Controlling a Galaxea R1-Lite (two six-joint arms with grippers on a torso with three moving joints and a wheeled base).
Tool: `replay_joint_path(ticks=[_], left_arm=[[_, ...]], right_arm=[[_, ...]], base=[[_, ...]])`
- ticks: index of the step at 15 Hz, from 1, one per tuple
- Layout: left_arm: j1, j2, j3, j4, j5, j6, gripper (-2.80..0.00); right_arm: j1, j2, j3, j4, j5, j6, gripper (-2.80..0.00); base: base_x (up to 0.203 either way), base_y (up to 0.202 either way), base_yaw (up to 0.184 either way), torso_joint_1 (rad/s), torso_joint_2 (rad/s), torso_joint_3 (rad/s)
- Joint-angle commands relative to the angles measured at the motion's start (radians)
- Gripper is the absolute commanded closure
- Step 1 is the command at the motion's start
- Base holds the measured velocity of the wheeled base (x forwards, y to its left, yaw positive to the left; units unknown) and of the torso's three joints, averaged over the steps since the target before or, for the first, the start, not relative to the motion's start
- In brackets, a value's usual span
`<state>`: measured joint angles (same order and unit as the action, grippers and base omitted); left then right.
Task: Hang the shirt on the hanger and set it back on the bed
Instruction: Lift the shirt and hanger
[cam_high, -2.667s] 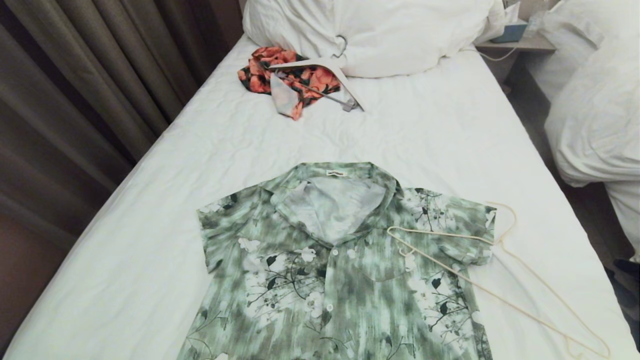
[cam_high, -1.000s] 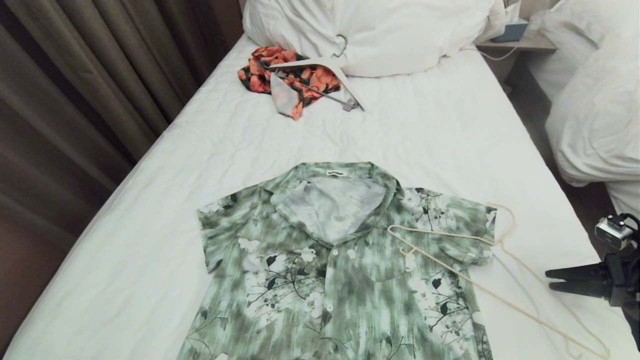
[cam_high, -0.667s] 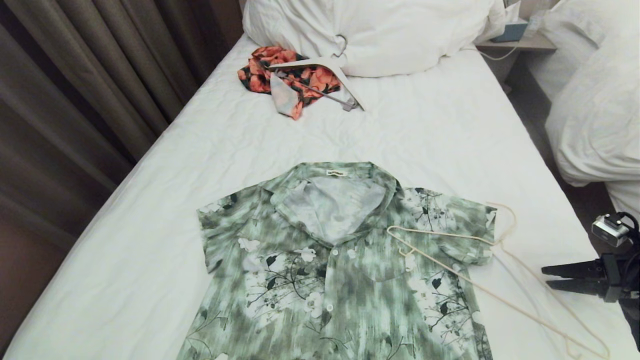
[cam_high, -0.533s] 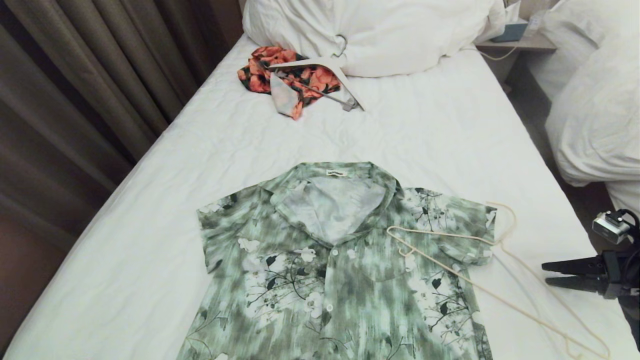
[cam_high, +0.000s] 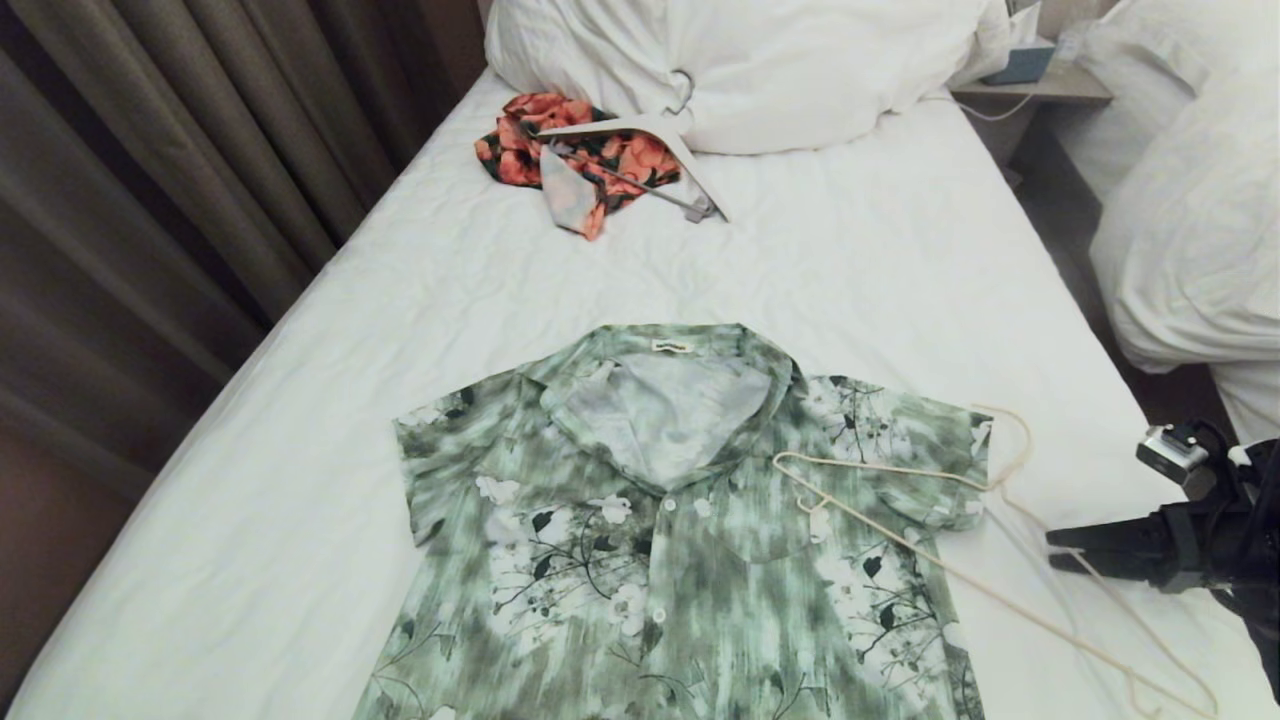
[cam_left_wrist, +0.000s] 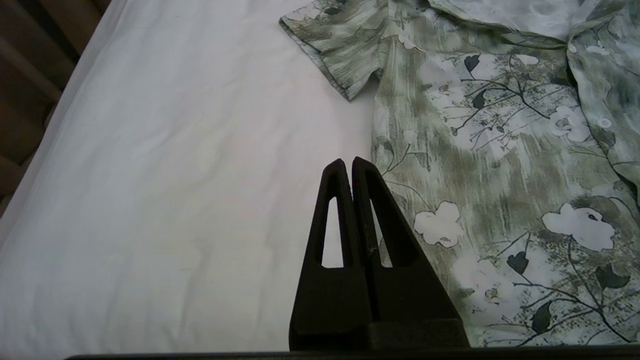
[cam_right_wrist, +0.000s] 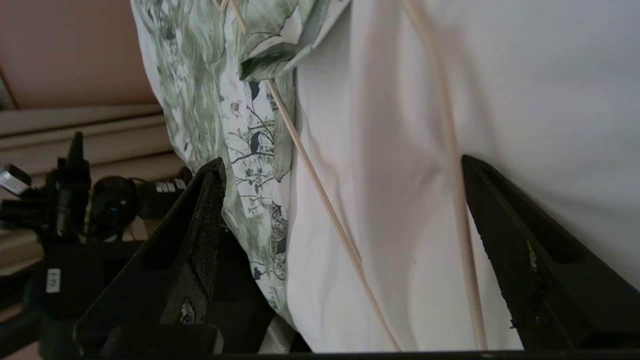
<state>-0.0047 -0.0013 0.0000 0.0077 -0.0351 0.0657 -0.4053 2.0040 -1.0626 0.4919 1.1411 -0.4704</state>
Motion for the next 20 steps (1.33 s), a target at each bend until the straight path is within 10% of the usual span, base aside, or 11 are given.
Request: replay_joint_path(ticks=[1, 5, 6, 20], left_arm=[[0.000, 0.000, 0.000, 0.000, 0.000, 0.000, 0.00], [0.000, 0.000, 0.000, 0.000, 0.000, 0.000, 0.00], [0.000, 0.000, 0.000, 0.000, 0.000, 0.000, 0.00], [0.000, 0.000, 0.000, 0.000, 0.000, 0.000, 0.00]], right_arm=[[0.027, 0.004, 0.003, -0.016, 0.006, -0.005, -2.80], [0.079, -0.001, 0.010, -0.051, 0.005, -0.007, -2.80], [0.085, -0.001, 0.012, -0.052, 0.006, -0.008, 0.00], [0.058, -0.309, 0.060, -0.050, -0.012, -0.095, 0.00]], base=[[0.000, 0.000, 0.000, 0.000, 0.00, 0.000], [0.000, 0.000, 0.000, 0.000, 0.00, 0.000], [0.000, 0.000, 0.000, 0.000, 0.00, 0.000], [0.000, 0.000, 0.000, 0.000, 0.00, 0.000]])
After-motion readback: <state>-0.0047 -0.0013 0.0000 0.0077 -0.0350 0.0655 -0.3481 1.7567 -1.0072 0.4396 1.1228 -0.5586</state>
